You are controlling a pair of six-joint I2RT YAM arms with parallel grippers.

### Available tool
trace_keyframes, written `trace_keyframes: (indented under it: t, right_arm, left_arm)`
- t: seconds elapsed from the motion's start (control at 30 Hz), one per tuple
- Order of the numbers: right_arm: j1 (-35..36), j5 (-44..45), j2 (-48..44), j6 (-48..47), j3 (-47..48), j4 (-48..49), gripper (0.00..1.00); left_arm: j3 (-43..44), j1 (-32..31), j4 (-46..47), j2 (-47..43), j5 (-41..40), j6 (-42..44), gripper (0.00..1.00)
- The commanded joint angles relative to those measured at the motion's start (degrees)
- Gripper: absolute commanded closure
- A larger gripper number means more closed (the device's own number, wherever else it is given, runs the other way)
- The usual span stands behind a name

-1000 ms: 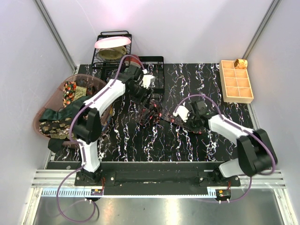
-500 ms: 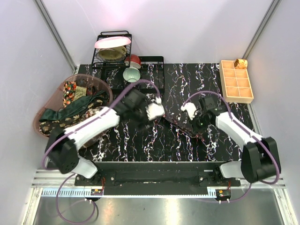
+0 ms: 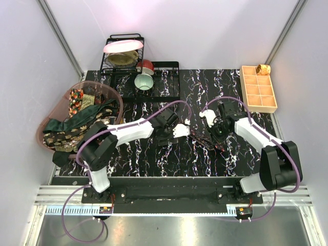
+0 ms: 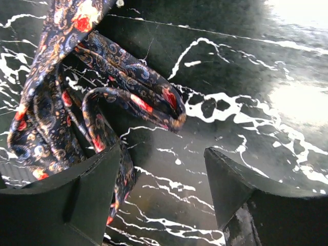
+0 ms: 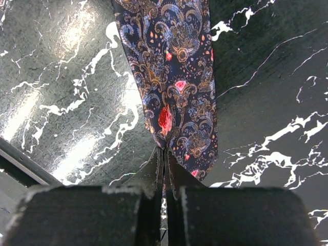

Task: Roll the ties
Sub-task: Flatten out the tie at the center of the board.

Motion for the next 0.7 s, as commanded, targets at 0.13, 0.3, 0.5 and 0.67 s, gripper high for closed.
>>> trace_keyframes:
  t: [0.13, 0.3, 0.5, 0.67]
  right_arm:
    - [-0.31, 0.62, 1.80, 1.93, 0.50, 1.34, 1.00]
    - [-2.06, 0.45, 3.03, 2.02, 1.12, 0.81, 1.00]
    - [-6.89, -0.52, 5.93, -1.23, 2.52, -0.69, 1.00]
    - [-7.08, -1.05, 8.92, -3.25, 4.97, -3.40, 0.79]
  left_arm:
    - [3.88, -0.31, 4.11, 4.11, -1.64, -3.36, 0.32]
    - [4.14, 1.01, 4.20, 4.56, -2.44, -6.87, 0.82]
    - [6.16, 5.84, -6.49, -8.33, 7.30, -8.99, 1.00]
    - [7.57, 9.18, -16.53, -20.82, 17.77, -4.34, 1.00]
